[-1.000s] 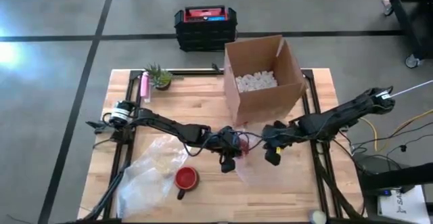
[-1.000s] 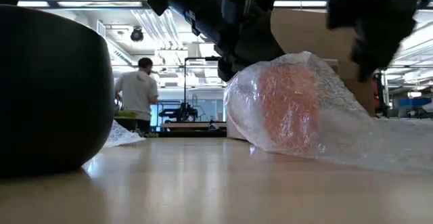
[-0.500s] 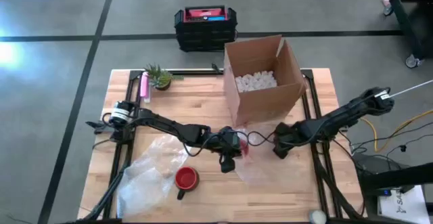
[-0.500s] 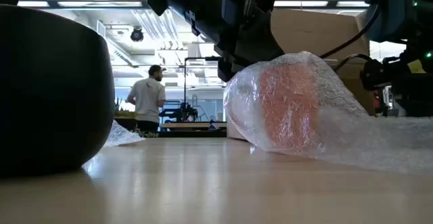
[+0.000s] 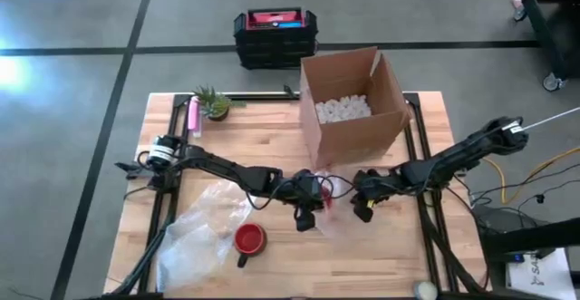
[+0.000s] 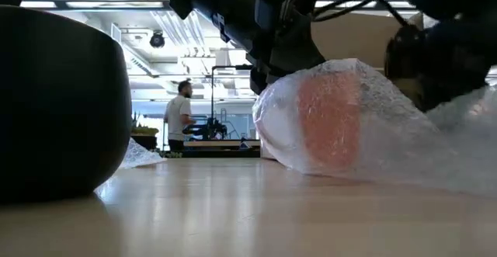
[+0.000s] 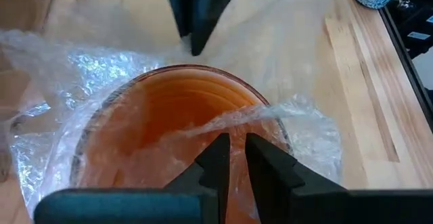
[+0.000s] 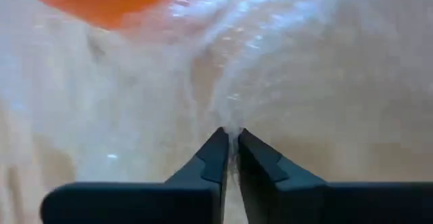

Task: Wrap mug
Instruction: Wrap the orange mug with the right transparent bubble wrap

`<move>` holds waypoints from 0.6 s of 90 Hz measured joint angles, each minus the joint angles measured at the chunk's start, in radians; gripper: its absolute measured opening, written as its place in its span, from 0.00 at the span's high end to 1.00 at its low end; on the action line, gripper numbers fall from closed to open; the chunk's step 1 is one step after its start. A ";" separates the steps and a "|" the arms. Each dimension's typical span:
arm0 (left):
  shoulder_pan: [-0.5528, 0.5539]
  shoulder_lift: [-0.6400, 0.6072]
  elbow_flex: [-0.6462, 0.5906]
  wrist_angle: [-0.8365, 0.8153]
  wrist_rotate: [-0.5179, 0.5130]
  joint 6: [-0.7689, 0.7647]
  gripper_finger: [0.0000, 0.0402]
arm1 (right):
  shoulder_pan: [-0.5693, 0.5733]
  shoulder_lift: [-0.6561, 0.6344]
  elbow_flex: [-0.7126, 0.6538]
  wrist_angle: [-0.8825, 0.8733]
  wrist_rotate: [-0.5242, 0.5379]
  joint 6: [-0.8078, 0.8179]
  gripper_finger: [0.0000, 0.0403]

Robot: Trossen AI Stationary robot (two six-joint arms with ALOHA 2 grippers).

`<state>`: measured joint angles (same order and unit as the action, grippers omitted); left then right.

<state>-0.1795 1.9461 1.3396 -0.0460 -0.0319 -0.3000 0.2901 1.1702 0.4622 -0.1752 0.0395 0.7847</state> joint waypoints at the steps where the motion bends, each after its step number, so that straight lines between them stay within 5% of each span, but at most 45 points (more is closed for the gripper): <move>1: 0.000 0.000 0.000 0.000 0.000 0.000 0.91 | 0.000 -0.003 0.004 0.002 -0.003 -0.006 0.97; 31: 0.000 0.000 0.000 0.000 0.000 0.000 0.91 | 0.000 -0.115 0.155 0.039 -0.013 -0.203 1.00; 54: 0.000 0.000 0.000 0.000 0.000 0.000 0.91 | 0.000 -0.043 0.169 0.223 0.024 -0.307 1.00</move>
<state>-0.1795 1.9461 1.3396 -0.0460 -0.0322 -0.3000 0.2897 1.1269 0.6312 0.0476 0.0635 0.4772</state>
